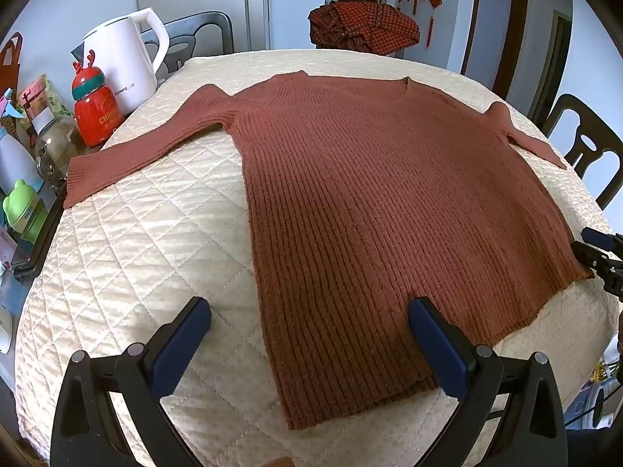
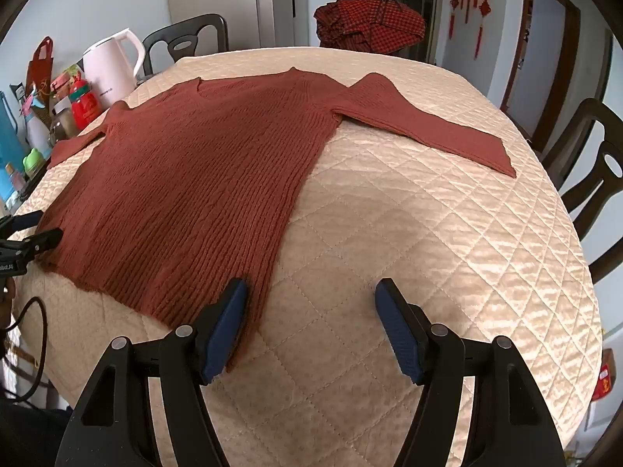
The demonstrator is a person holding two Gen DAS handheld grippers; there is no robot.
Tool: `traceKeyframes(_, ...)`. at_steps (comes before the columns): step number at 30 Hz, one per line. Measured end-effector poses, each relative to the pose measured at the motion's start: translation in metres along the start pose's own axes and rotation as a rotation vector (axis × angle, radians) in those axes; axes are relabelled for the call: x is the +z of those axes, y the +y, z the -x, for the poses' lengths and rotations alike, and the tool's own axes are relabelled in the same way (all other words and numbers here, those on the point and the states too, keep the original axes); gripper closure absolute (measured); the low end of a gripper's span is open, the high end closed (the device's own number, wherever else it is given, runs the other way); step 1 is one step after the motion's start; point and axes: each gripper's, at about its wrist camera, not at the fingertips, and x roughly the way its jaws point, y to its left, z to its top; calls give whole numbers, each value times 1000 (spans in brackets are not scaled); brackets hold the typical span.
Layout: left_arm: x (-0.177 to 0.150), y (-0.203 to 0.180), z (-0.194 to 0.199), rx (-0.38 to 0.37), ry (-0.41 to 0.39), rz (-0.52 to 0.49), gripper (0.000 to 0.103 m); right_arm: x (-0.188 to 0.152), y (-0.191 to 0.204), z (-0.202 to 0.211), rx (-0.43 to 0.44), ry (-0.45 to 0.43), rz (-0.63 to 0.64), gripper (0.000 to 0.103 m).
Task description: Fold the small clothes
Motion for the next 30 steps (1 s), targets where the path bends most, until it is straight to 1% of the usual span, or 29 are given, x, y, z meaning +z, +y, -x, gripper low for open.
traceKeyframes(30,0,2,-1,-1,10,5,0,0,-1,0,-1,1,0,34)
